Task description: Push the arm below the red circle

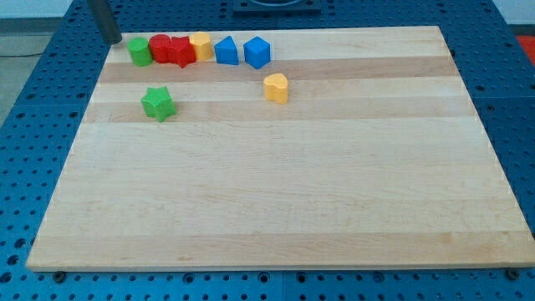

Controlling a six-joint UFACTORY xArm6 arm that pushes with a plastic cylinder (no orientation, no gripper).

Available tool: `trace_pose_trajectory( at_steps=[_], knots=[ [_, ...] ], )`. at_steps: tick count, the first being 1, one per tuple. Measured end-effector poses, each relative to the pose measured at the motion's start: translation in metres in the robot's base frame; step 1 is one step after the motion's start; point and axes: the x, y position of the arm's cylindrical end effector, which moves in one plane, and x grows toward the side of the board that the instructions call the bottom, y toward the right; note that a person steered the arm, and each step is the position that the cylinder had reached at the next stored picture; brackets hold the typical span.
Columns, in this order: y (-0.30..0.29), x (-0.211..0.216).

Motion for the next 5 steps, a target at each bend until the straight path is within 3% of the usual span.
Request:
trace_pose_trajectory(
  at_steps=[3, 5],
  knots=[
    [0.132, -0.005],
    [0.155, -0.006]
  ],
)
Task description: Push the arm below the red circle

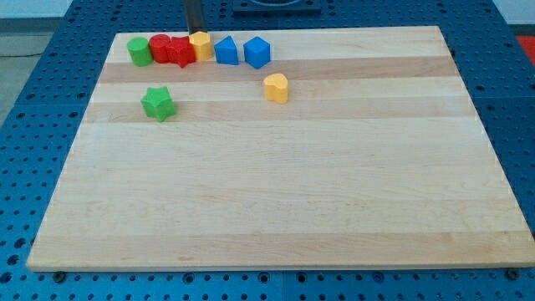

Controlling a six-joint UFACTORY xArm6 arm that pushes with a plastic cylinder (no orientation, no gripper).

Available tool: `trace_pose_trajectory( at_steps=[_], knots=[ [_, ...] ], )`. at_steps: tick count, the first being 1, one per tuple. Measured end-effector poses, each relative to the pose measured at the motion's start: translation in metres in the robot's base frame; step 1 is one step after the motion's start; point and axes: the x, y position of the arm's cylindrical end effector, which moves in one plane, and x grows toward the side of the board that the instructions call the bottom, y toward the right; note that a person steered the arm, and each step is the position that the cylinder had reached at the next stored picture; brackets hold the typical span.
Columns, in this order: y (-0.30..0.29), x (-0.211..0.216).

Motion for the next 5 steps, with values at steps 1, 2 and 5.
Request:
trace_pose_trajectory(
  at_steps=[1, 2, 5],
  knots=[
    [0.001, 0.000],
    [0.001, 0.008],
    [0.021, 0.016]
  ],
)
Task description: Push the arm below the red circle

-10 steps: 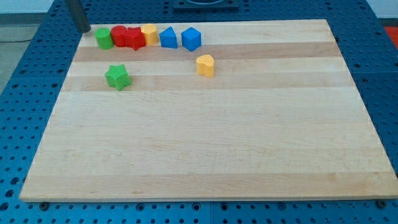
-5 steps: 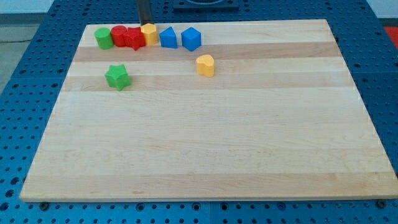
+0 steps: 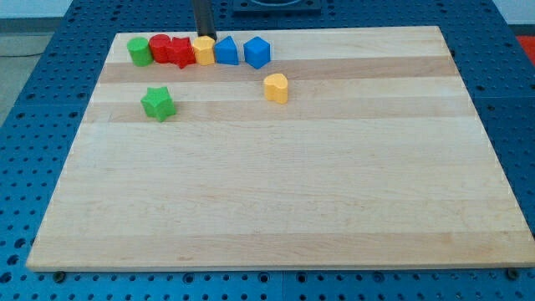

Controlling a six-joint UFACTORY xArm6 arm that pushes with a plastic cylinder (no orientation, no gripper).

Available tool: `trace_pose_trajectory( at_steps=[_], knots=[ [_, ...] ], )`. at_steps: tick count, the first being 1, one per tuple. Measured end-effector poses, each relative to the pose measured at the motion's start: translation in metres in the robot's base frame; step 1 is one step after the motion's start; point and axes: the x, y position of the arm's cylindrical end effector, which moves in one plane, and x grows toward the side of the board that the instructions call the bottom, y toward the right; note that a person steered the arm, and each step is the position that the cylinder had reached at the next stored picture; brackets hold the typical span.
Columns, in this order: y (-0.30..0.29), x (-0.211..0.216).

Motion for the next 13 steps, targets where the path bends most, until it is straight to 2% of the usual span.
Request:
trace_pose_trajectory(
  at_steps=[2, 5, 6, 7, 8, 13],
  knots=[
    [0.016, 0.000],
    [0.086, -0.018],
    [0.131, 0.008],
    [0.166, 0.051],
    [0.155, 0.089],
    [-0.059, 0.099]
  ],
)
